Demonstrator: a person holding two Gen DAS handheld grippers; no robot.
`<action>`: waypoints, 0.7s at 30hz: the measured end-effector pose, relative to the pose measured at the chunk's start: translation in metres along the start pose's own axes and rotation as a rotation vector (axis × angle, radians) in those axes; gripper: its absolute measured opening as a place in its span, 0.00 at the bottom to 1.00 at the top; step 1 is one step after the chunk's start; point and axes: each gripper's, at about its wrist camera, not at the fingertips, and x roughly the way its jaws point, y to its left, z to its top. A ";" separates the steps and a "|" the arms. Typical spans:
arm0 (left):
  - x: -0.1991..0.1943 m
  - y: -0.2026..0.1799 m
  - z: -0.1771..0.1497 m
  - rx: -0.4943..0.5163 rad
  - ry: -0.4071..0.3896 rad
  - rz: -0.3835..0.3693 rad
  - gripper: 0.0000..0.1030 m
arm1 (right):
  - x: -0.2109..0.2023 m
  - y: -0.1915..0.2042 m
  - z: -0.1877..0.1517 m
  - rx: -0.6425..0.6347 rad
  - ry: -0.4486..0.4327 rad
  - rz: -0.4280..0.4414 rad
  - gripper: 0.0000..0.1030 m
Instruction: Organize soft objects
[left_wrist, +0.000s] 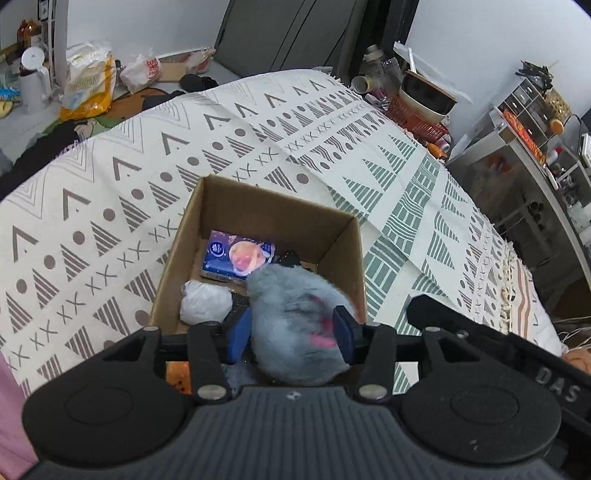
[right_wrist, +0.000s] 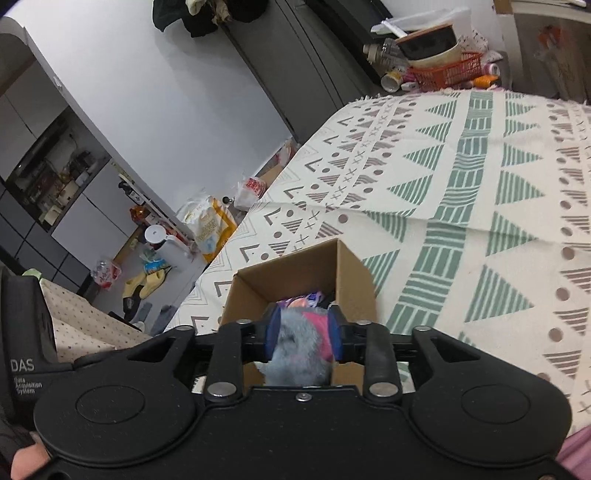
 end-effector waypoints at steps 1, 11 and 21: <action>-0.002 -0.002 0.001 0.003 -0.005 0.002 0.51 | -0.004 -0.003 0.001 0.003 -0.001 -0.002 0.30; -0.017 -0.022 -0.006 0.075 -0.029 0.079 0.65 | -0.041 -0.030 0.001 0.052 -0.015 -0.035 0.48; -0.051 -0.046 -0.021 0.084 -0.072 0.143 0.76 | -0.080 -0.048 0.004 0.047 -0.026 -0.041 0.71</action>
